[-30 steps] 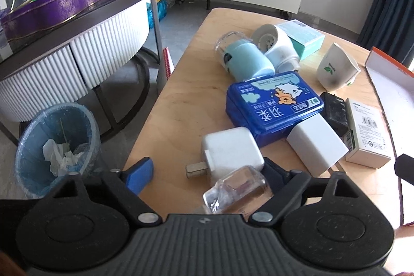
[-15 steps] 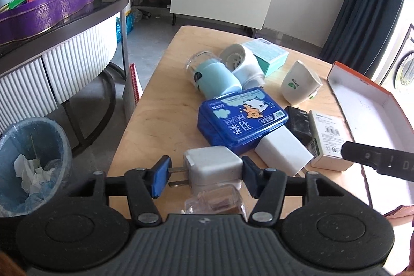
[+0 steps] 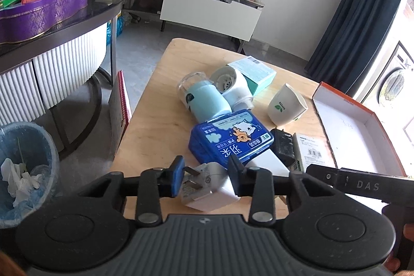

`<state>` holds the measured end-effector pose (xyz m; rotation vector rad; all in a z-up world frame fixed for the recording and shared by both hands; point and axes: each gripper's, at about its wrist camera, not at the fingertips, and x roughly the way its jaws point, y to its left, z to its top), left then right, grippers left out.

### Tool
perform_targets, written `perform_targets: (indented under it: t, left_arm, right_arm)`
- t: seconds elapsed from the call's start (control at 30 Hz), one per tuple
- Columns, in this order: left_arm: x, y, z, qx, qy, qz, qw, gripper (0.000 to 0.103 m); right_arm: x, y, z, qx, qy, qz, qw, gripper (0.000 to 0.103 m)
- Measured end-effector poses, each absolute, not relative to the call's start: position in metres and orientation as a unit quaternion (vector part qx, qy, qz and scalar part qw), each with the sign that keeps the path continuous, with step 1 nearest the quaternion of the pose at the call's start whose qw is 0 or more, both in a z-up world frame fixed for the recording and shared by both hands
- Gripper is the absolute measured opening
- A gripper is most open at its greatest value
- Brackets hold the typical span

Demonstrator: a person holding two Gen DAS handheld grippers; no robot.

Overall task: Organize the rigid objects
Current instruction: 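Close left gripper on the white charger while right gripper grasps the white adapter box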

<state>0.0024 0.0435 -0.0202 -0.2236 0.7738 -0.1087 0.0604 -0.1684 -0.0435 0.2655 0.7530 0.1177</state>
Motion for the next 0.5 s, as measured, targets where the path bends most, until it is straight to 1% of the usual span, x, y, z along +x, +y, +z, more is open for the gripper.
perform_targets:
  t: [0.03,0.1,0.13,0.2,0.37,0.43,0.47,0.5]
  left_arm:
    - [0.004,0.045,-0.022,-0.115,0.383,-0.054,0.915,0.047]
    - [0.003,0.043,-0.027,-0.109,0.396,-0.051,0.910,0.054]
    - [0.003,0.042,-0.031,-0.099,0.405,-0.051,0.907,0.055]
    - [0.002,0.041,-0.038,-0.094,0.417,-0.049,0.903,0.051]
    - [0.004,0.039,-0.040,-0.069,0.415,-0.041,0.906,0.053]
    - [0.002,0.036,-0.041,-0.055,0.409,-0.038,0.910,0.048]
    - [0.001,0.035,-0.040,-0.052,0.407,-0.035,0.911,0.042]
    - [0.001,0.036,-0.040,-0.056,0.406,-0.034,0.911,0.042]
  right_arm:
    - [0.062,-0.167,-0.043,0.128,0.366,0.056,0.920,0.092]
    - [0.063,-0.165,-0.043,0.130,0.367,0.057,0.919,0.092]
    - [0.063,-0.165,-0.044,0.129,0.367,0.058,0.919,0.092]
    - [0.063,-0.165,-0.045,0.126,0.370,0.058,0.919,0.092]
    - [0.064,-0.169,-0.049,0.134,0.378,0.051,0.915,0.092]
    - [0.064,-0.170,-0.049,0.137,0.381,0.052,0.913,0.092]
    - [0.064,-0.170,-0.049,0.136,0.381,0.052,0.913,0.092]
    - [0.064,-0.169,-0.050,0.134,0.379,0.053,0.914,0.092]
